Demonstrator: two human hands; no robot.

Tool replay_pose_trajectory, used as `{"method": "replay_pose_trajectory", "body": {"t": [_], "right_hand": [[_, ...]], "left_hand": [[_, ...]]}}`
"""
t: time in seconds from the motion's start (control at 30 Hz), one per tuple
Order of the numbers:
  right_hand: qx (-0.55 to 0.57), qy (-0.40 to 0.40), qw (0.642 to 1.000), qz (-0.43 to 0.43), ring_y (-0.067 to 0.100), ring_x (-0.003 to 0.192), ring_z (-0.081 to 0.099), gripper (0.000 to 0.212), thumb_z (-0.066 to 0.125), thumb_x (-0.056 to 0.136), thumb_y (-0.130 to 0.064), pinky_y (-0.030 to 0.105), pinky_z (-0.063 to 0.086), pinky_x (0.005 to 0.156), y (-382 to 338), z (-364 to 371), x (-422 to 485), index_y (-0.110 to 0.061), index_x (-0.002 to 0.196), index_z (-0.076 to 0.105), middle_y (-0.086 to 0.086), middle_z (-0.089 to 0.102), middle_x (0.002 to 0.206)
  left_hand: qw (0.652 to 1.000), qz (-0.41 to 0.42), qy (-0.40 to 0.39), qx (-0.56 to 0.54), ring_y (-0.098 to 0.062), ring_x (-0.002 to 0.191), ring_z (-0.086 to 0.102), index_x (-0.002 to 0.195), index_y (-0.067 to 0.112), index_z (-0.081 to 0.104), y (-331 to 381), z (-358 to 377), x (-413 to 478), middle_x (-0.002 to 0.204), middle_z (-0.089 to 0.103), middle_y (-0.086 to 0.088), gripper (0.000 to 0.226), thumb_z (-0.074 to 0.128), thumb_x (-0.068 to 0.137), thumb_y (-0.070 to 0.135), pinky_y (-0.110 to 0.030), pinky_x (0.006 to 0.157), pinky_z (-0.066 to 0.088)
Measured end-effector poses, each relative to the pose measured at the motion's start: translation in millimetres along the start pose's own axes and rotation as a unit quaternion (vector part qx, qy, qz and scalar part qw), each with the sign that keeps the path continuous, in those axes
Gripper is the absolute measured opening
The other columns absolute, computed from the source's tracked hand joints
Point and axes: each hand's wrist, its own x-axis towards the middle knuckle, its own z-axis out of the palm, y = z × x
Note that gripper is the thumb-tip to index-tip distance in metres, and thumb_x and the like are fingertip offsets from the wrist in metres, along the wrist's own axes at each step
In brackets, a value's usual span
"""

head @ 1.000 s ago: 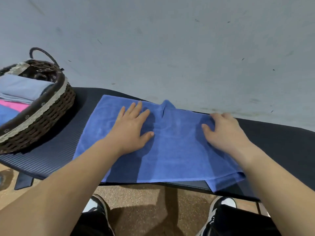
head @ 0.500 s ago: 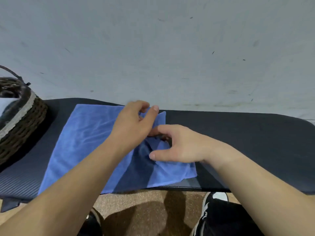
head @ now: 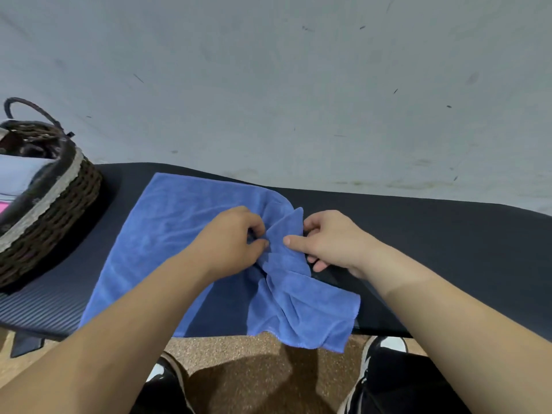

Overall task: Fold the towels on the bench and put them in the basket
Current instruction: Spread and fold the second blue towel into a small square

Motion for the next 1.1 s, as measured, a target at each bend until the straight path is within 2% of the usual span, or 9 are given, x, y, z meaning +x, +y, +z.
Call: {"method": "replay_pose_trajectory", "body": {"t": [0.1, 0.3, 0.4, 0.53, 0.67, 0.77, 0.87, 0.97, 1.1], "right_hand": [[0.091, 0.005, 0.995, -0.030, 0.016, 0.075, 0.068, 0.041, 0.086, 0.081, -0.025, 0.039, 0.063, 0.070, -6.8, 10.0, 3.2, 0.003, 0.100, 0.064, 0.009, 0.071, 0.086], [0.149, 0.015, 0.988, -0.032, 0.018, 0.067, 0.056, 0.032, 0.085, 0.081, -0.027, 0.031, 0.045, 0.061, -16.9, -4.0, -1.2, -0.017, 0.076, 0.055, 0.005, 0.060, 0.075], [0.189, 0.027, 0.982, 0.001, 0.011, 0.060, 0.063, 0.027, 0.083, 0.087, -0.022, 0.021, 0.048, 0.049, -14.5, -25.2, -9.1, -0.017, 0.080, 0.057, 0.004, 0.067, 0.078], [0.221, 0.079, 0.972, 0.026, 0.022, 0.080, 0.068, 0.021, 0.072, 0.087, 0.003, 0.034, 0.057, 0.065, -4.0, -60.3, -15.1, -0.014, 0.095, 0.062, 0.011, 0.070, 0.091], [0.004, 0.243, 0.970, 0.000, 0.020, 0.076, 0.065, 0.033, 0.069, 0.086, -0.008, 0.035, 0.053, 0.070, 17.2, -87.3, -15.8, -0.022, 0.114, 0.062, 0.001, 0.065, 0.085], [-0.177, 0.260, 0.949, -0.012, 0.021, 0.095, 0.064, 0.054, 0.073, 0.087, -0.029, 0.042, 0.053, 0.089, 24.3, -94.3, -19.0, -0.031, 0.136, 0.053, -0.007, 0.064, 0.100], [-0.248, 0.241, 0.938, -0.008, 0.026, 0.113, 0.061, 0.064, 0.069, 0.088, -0.026, 0.047, 0.048, 0.101, 34.1, -97.2, -18.9, -0.030, 0.148, 0.047, -0.003, 0.065, 0.117], [-0.261, 0.234, 0.936, 0.039, 0.030, 0.129, 0.051, 0.064, 0.068, 0.091, -0.031, 0.046, 0.048, 0.099, 46.6, -106.1, -21.4, -0.026, 0.150, 0.044, 0.004, 0.055, 0.138], [-0.244, 0.191, 0.951, 0.016, 0.024, 0.116, 0.061, 0.045, 0.062, 0.095, -0.041, 0.037, 0.051, 0.091, 42.4, -101.3, -40.5, -0.021, 0.135, 0.059, 0.002, 0.065, 0.131]], "left_hand": [[1.000, -0.015, 0.000, -0.002, -0.016, 0.083, 0.062, 0.077, 0.025, 0.061, -0.8, -4.6, -1.4, 0.085, 0.064, 0.008, 0.015, 0.069, 0.089, 0.021, -0.034, 0.076, 0.053], [0.991, -0.085, -0.016, -0.103, -0.012, 0.095, 0.066, 0.103, 0.026, 0.068, -8.3, -7.6, -3.5, 0.101, 0.070, 0.008, 0.023, 0.051, 0.094, 0.014, -0.034, 0.084, 0.055], [0.998, -0.045, 0.000, -0.039, -0.014, 0.103, 0.060, 0.113, 0.025, 0.065, -4.1, 2.9, -3.0, 0.109, 0.061, 0.010, 0.020, 0.050, 0.100, 0.028, -0.032, 0.087, 0.050], [0.992, -0.002, 0.001, 0.123, -0.023, 0.124, 0.045, 0.142, 0.027, 0.050, 11.6, 23.4, -3.8, 0.139, 0.051, 0.008, 0.047, 0.040, 0.102, 0.051, -0.040, 0.103, 0.047], [0.977, -0.028, -0.016, 0.209, -0.028, 0.139, 0.032, 0.163, 0.033, 0.018, 28.0, 31.8, 0.6, 0.164, 0.028, 0.005, 0.075, 0.028, 0.098, 0.071, -0.043, 0.104, 0.049], [0.966, -0.043, -0.029, 0.254, -0.031, 0.142, 0.026, 0.163, 0.039, 0.009, 35.3, 36.2, 5.9, 0.169, 0.018, 0.001, 0.076, 0.022, 0.097, 0.074, -0.044, 0.100, 0.051], [0.954, -0.054, -0.034, 0.294, -0.034, 0.144, 0.027, 0.162, 0.038, 0.018, 41.3, 41.9, 10.7, 0.167, 0.022, -0.004, 0.076, 0.020, 0.096, 0.076, -0.045, 0.095, 0.050], [0.946, -0.037, 0.018, 0.321, -0.032, 0.127, 0.045, 0.145, 0.029, 0.050, 47.3, 43.4, 15.0, 0.149, 0.047, -0.005, 0.065, 0.028, 0.099, 0.069, -0.043, 0.087, 0.049], [0.957, 0.009, 0.112, 0.266, -0.035, 0.121, 0.052, 0.133, 0.022, 0.061, 39.9, 35.7, 30.2, 0.147, 0.052, -0.005, 0.046, 0.046, 0.099, 0.050, -0.047, 0.088, 0.049]]}}
